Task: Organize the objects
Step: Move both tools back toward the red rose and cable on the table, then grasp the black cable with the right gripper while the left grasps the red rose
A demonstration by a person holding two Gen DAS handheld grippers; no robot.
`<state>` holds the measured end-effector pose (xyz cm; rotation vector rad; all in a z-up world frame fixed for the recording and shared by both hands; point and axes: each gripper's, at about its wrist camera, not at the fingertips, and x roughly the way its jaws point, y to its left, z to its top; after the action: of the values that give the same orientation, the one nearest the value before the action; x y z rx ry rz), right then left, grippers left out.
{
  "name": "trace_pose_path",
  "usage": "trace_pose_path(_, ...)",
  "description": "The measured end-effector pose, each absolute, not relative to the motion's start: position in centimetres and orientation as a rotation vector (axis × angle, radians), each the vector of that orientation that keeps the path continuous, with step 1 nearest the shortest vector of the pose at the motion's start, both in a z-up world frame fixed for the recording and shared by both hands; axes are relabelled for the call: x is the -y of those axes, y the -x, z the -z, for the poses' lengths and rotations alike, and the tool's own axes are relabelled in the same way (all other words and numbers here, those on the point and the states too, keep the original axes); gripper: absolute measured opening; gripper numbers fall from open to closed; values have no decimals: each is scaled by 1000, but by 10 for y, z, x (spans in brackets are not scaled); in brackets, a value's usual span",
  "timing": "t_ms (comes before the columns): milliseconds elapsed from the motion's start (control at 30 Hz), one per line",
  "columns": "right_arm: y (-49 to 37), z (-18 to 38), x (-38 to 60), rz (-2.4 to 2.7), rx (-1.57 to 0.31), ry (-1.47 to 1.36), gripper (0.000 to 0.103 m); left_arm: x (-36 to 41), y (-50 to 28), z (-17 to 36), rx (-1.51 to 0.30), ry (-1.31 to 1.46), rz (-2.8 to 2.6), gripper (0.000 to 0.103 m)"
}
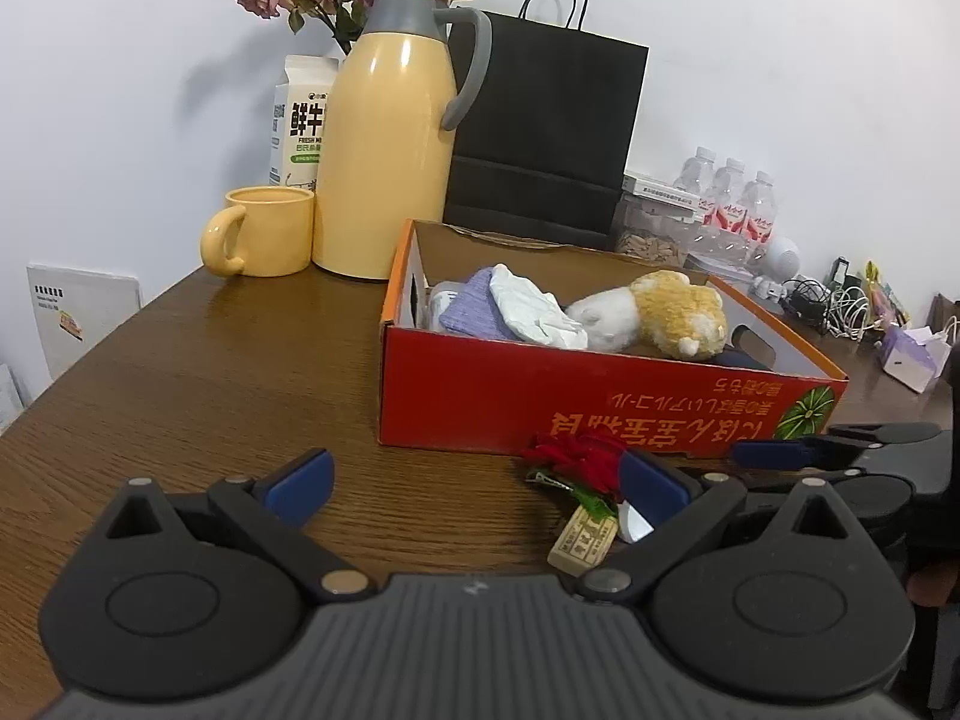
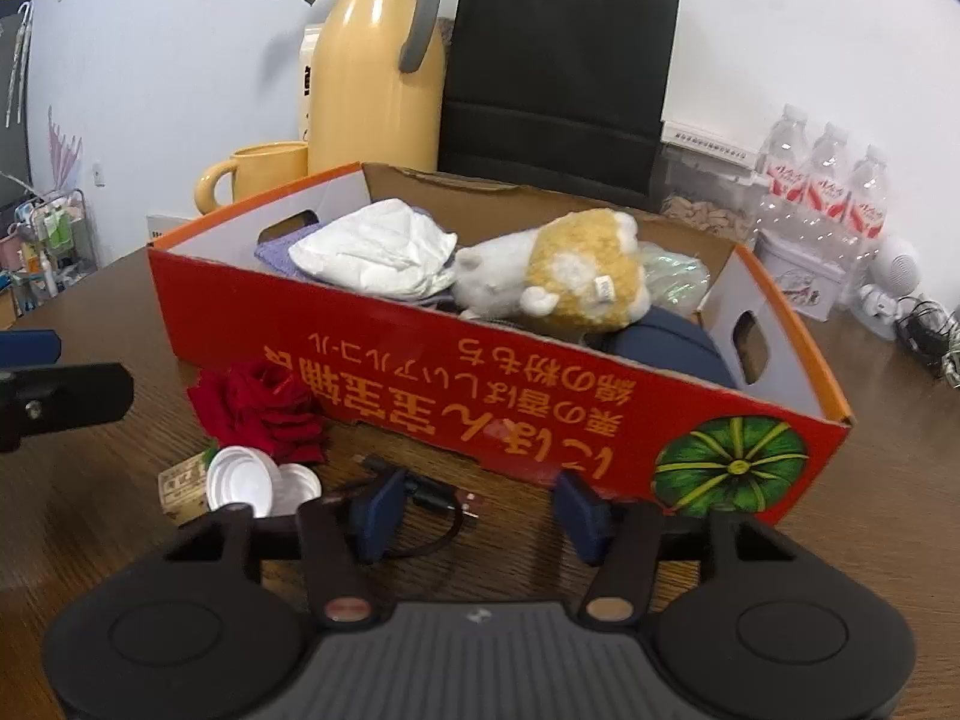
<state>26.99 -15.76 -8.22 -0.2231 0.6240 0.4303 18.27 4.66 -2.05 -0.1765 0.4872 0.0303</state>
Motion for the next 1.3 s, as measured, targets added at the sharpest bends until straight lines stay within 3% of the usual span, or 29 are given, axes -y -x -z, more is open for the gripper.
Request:
trace_pose_path(67, -270, 83, 158, -449, -627, 211, 38, -47, -182, 20, -485, 180, -25, 103)
trace_pose_path(200, -267, 84, 157, -469, -618, 210, 27, -48, -182, 21, -482, 185, -23, 103)
trace_pose_path(1300, -218, 60, 218, -335, -410, 75, 27, -43, -194, 26, -527, 167, -95, 103)
